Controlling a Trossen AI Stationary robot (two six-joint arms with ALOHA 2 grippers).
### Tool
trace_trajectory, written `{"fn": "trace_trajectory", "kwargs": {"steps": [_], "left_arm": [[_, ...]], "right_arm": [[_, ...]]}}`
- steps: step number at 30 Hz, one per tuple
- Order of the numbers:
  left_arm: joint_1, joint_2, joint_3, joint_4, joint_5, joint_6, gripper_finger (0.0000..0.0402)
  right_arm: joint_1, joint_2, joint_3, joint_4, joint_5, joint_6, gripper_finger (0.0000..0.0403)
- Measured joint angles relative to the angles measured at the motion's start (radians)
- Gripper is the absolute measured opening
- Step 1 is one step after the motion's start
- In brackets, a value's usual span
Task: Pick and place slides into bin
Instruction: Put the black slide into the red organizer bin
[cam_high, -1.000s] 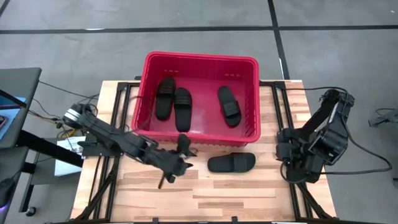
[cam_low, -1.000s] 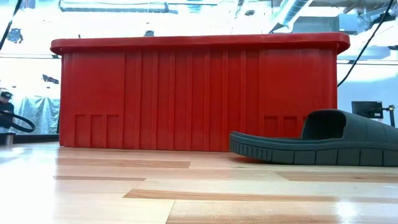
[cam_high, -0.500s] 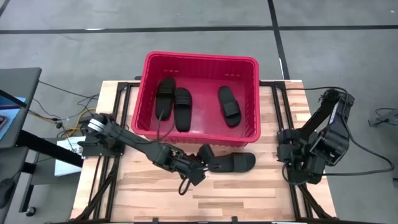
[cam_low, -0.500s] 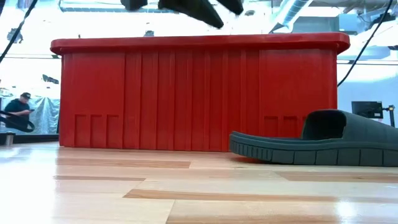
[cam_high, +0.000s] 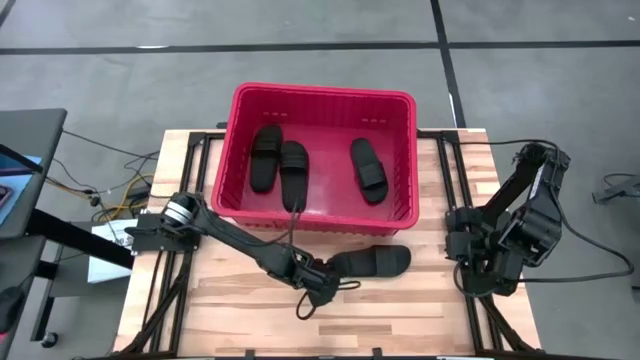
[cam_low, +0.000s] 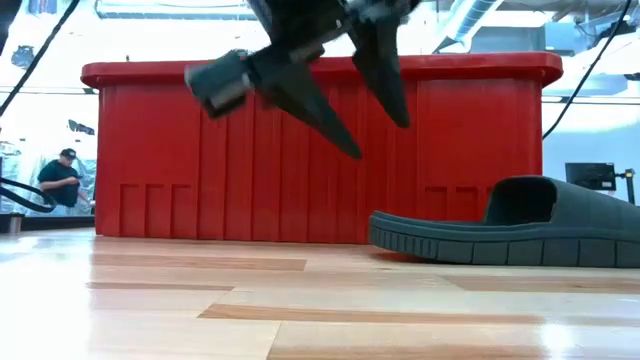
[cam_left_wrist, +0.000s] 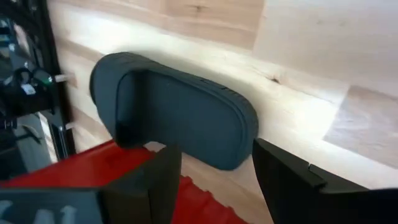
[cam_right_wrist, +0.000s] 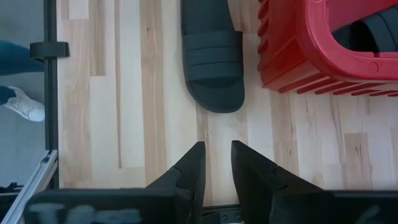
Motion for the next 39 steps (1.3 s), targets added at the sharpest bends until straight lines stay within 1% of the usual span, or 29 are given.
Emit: {"fn": "trace_trajectory", "kwargs": {"steps": [3,7,12,19,25,30,34,39], "left_arm": [[-0.002,0.031,-0.001,0.046,-0.036,0.037,0.0190],[-0.002,0.047,-0.001,0.077,-0.039,0.039,0.0190],[0.002,0.047,-0.001,0.079,0.026,0.034,0.0190],[0.018,0.047,-0.001,0.075,0.091,0.050,0.0190],[0.037,0.060,0.000,0.084,0.108,0.050,0.0190],[0.035,0.129,0.000,0.075,0.049,0.077,0.0190],[0.015,0.177,0.007,0.106,-0.053,0.100,0.0190],[0.012,0.189,0.008,0.158,-0.052,0.137,0.0190]], "right_arm": [[0.000,0.000,0.000,0.000,0.000,0.000,0.0070],[0.000,0.000,0.000,0.000,0.000,0.000,0.0070],[0.000,0.000,0.000,0.000,-0.001,0.000,0.0070],[0.000,0.000,0.000,0.013,-0.001,0.001,0.0070],[0.000,0.000,0.000,0.023,-0.001,0.002,0.0070],[0.000,0.000,0.000,0.038,-0.002,0.002,0.0070],[0.000,0.000,0.000,0.039,-0.004,0.011,0.0070],[0.000,0.000,0.000,0.039,-0.004,0.011,0.0070]]}}
